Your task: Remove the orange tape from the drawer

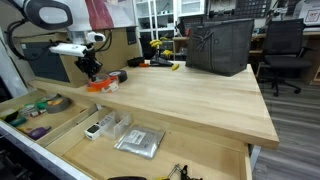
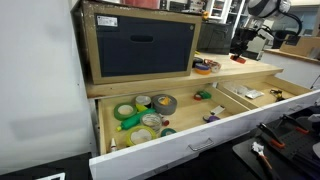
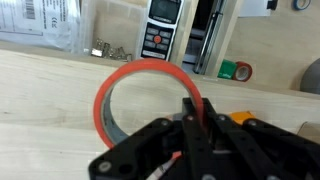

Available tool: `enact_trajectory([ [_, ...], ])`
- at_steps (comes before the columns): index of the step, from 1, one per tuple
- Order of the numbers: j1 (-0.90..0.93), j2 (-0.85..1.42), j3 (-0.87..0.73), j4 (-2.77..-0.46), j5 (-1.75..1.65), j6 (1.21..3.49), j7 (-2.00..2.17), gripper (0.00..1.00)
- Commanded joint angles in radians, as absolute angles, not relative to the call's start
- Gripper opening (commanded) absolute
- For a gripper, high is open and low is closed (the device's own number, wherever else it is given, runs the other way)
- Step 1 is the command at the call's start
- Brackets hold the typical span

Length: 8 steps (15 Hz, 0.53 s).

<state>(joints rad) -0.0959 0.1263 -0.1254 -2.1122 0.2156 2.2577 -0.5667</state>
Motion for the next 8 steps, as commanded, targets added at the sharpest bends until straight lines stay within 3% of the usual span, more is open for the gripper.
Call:
enact_trajectory([
  [1,-0.118,0.126,-0.103,-2.112,0.211,2.256,-0.563,0.11],
  [5,-0.119,0.128,-0.099,-2.115,0.212,2.256,-0.563,0.11],
  [6,-0.116,0.132,-0.097,-2.113,0.21,2.261,-0.564,0.03],
  [8,-0.122,0.156,-0.101,-2.065,0.179,2.237,-0.583,0.03],
])
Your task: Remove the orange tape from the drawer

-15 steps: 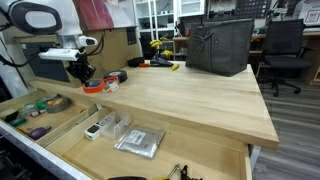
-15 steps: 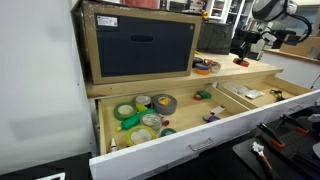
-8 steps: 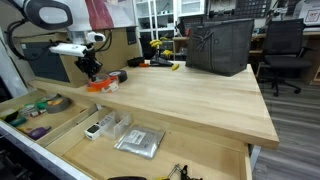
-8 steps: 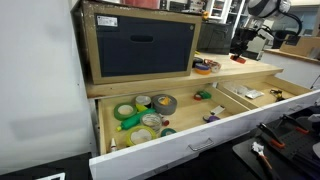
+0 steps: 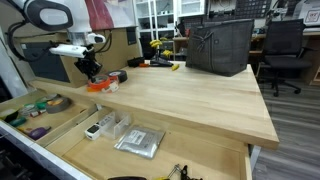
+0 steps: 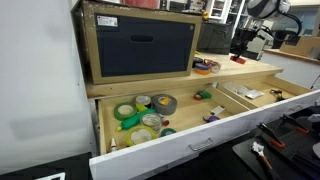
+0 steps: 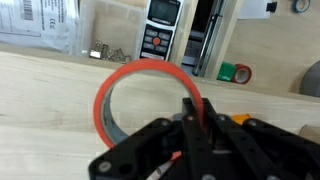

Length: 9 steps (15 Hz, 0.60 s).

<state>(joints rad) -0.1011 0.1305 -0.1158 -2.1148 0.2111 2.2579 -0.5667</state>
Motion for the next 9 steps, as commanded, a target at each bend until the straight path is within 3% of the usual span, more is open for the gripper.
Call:
enact_trajectory([
  [1,-0.126,0.167,-0.105,-2.041,0.158,2.233,-0.594,0.03],
  [9,-0.195,0.32,-0.098,-1.824,0.152,2.107,-0.706,0.03],
])
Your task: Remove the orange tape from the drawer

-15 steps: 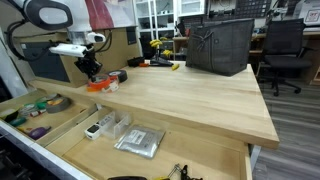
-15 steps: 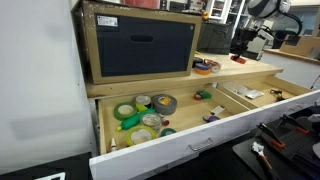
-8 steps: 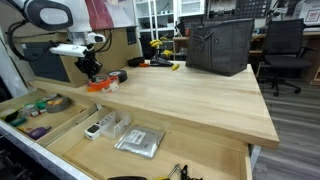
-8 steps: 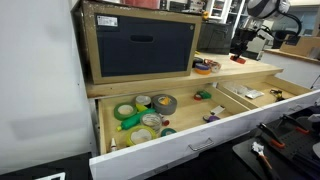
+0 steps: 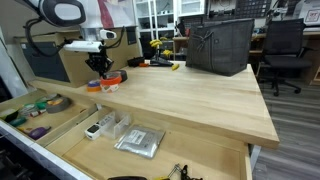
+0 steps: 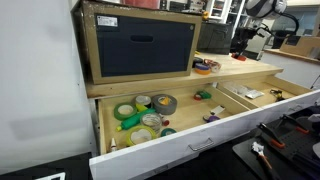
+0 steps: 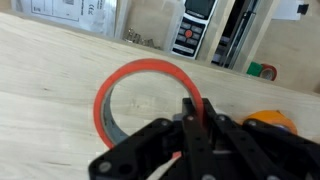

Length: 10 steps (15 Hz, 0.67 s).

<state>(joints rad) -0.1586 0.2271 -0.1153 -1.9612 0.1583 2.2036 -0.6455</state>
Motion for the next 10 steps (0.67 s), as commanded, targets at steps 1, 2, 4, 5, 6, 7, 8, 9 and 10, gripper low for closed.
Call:
enact_trajectory([
  [1,-0.203,0.358,-0.095,-1.773,0.151,2.076,-0.716,0.03],
  [2,-0.211,0.39,-0.092,-1.727,0.146,2.052,-0.732,0.03],
  [4,-0.22,0.449,-0.083,-1.64,0.124,2.007,-0.767,0.03],
  [5,-0.217,0.475,-0.078,-1.607,0.1,1.994,-0.779,0.03],
  [6,-0.208,0.498,-0.074,-1.586,0.064,1.998,-0.782,0.03],
  [7,-0.201,0.519,-0.067,-1.571,0.032,1.998,-0.795,0.03],
  [8,-0.186,0.539,-0.063,-1.568,-0.019,2.022,-0.794,0.03],
  [9,-0.179,0.559,-0.054,-1.558,-0.054,2.025,-0.799,0.03],
  [10,-0.17,0.578,-0.045,-1.549,-0.092,2.032,-0.799,0.03],
])
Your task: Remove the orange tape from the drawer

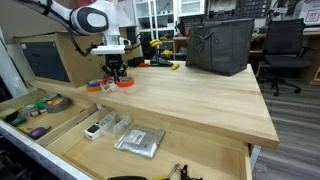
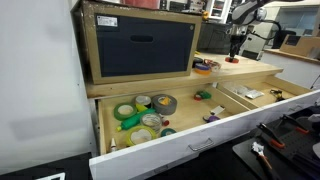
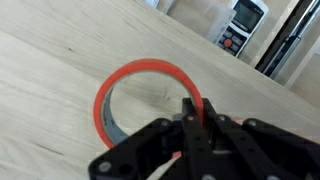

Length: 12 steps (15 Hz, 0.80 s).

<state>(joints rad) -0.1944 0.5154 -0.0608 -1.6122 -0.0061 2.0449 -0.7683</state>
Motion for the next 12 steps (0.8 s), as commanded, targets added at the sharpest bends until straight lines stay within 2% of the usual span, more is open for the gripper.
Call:
enact_trajectory([
  [1,-0.157,0.591,-0.039,-1.546,-0.133,2.043,-0.803,0.03],
  [8,-0.15,0.596,-0.021,-1.521,-0.284,2.119,-0.904,0.03],
  [9,-0.161,0.584,-0.017,-1.525,-0.272,2.123,-0.923,0.36],
  [10,-0.172,0.575,-0.013,-1.528,-0.259,2.122,-0.945,0.37],
  [12,-0.197,0.549,-0.003,-1.548,-0.22,2.115,-0.992,0.5],
])
